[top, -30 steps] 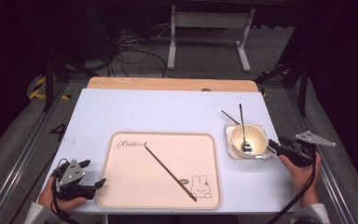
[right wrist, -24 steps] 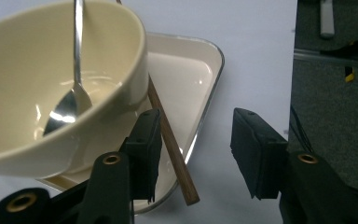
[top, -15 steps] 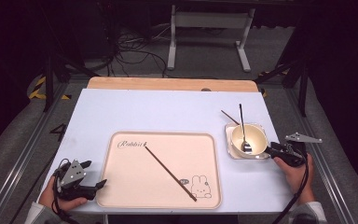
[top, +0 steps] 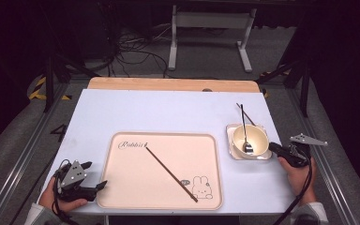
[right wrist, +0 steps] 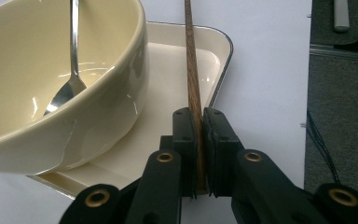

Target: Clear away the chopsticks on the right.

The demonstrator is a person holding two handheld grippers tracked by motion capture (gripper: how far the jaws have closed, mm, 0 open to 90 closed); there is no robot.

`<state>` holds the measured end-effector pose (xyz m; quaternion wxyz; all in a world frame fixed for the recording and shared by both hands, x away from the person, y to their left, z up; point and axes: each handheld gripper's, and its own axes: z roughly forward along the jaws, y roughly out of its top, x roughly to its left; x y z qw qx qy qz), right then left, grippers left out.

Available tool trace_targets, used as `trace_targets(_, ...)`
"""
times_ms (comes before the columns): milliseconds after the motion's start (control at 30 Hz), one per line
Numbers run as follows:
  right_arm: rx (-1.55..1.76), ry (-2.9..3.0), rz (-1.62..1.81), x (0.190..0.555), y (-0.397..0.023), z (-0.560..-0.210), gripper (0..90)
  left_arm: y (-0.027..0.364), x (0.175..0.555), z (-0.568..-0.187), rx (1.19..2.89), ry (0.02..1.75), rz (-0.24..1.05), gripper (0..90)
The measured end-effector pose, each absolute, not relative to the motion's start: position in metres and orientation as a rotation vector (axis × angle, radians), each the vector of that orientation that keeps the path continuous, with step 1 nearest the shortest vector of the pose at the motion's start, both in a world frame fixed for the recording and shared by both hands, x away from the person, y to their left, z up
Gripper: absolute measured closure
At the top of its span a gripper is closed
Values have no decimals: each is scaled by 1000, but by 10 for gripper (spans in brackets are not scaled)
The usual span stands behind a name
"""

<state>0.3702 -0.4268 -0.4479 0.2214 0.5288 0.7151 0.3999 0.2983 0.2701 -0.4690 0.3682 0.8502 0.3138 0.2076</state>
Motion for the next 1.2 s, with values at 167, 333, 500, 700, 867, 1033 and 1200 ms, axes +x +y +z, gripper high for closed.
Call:
trace_targets(167,1463,1970,1115,370,-427,-447,846,270,299,-469,2186,806,536,146)
trace_targets(333,1438,1908,1165,365,-428,-439,847,270,299,-469,2186,805,530,146)
trace_targets(500,1429,1819,1214,358,-432,-429,847,270,298,-469,2181,807,531,146)
trace_targets(700,1392,1728,1230,348,-434,-410,848,270,298,-469,2184,804,532,148)
trace_targets(867,1333,1677,1302,335,-428,-389,848,269,299,-469,2189,809,536,148)
trace_targets(1033,1240,1733,1349,326,-406,-375,848,270,297,-468,2181,807,539,149)
trace_targets(1200,1173,1828,1395,321,-375,-369,847,271,297,-468,2179,800,534,149)
